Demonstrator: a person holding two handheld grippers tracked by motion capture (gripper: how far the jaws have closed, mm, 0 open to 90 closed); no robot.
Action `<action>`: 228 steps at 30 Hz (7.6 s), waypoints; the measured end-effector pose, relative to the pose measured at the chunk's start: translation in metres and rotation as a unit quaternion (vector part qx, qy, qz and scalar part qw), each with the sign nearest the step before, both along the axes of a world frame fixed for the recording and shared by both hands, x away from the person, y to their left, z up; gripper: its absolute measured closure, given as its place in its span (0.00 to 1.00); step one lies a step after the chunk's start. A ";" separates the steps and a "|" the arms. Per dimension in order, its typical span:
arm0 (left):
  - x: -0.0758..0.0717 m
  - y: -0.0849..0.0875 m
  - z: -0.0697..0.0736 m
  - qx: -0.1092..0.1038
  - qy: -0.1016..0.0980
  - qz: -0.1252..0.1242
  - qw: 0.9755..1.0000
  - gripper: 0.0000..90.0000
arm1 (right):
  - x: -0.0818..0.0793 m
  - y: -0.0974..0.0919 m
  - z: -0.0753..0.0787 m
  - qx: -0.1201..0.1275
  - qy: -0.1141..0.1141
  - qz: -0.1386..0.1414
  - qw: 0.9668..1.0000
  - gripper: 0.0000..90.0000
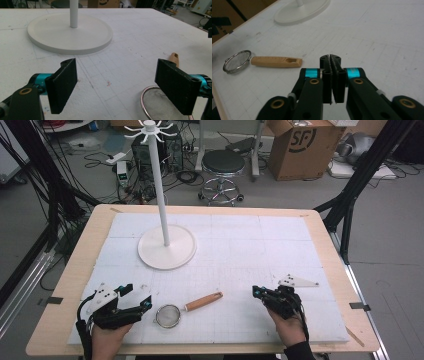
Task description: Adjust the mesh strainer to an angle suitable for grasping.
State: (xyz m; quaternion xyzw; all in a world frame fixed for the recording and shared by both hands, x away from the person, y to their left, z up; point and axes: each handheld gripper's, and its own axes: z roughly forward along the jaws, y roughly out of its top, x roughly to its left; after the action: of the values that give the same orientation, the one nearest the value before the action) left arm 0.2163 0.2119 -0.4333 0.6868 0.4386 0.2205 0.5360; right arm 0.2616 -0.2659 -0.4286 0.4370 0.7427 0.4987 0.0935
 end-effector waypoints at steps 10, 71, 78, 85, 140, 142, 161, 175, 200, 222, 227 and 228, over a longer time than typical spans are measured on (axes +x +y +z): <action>0.000 0.002 0.000 0.000 -0.001 -0.001 1.000 0.21 | 0.017 0.036 -0.014 -0.036 0.067 0.034 0.997 0.99; 0.000 0.004 0.001 -0.010 0.002 0.003 1.000 0.21 | 0.029 0.133 -0.032 -0.023 0.142 0.154 0.978 0.99; 0.000 0.004 0.000 -0.011 0.003 0.002 1.000 0.22 | 0.023 0.161 -0.034 -0.013 0.153 0.190 0.970 0.99; 0.000 0.005 0.001 -0.012 0.002 0.003 1.000 0.22 | 0.020 0.187 -0.033 -0.015 0.164 0.211 0.964 0.99; -0.002 0.006 0.000 -0.011 0.004 0.005 1.000 0.22 | 0.035 0.111 -0.018 0.013 0.149 0.119 0.982 0.99; -0.001 0.005 0.000 -0.009 0.005 0.004 1.000 0.22 | 0.038 0.110 -0.019 0.017 0.150 0.116 0.982 0.99; -0.001 0.007 0.000 -0.014 0.005 0.003 1.000 0.22 | 0.064 0.148 -0.035 0.013 0.173 0.099 0.980 0.99; -0.001 0.010 -0.001 -0.021 0.007 0.007 1.000 0.22 | 0.077 0.191 -0.036 0.017 0.177 0.116 0.977 1.00; 0.000 0.009 -0.001 -0.015 0.009 0.003 1.000 0.23 | 0.063 0.141 -0.007 0.038 0.095 0.067 0.993 0.30; 0.010 -0.009 -0.002 0.011 0.012 -0.015 1.000 0.23 | -0.001 0.017 0.005 0.076 -0.014 0.025 0.997 0.21; 0.011 -0.008 -0.003 0.014 0.011 -0.019 1.000 0.23 | -0.007 0.007 0.006 0.069 -0.029 0.017 0.997 0.20; 0.010 -0.008 -0.003 0.014 0.011 -0.019 1.000 0.23 | -0.010 0.006 0.007 0.068 -0.033 0.015 0.997 0.20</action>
State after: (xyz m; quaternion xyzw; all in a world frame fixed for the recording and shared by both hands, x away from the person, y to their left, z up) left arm 0.2265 0.2042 -0.4361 0.7048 0.4282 0.2089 0.5256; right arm 0.2520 -0.2603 -0.4220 0.4146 0.7101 0.5633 0.0810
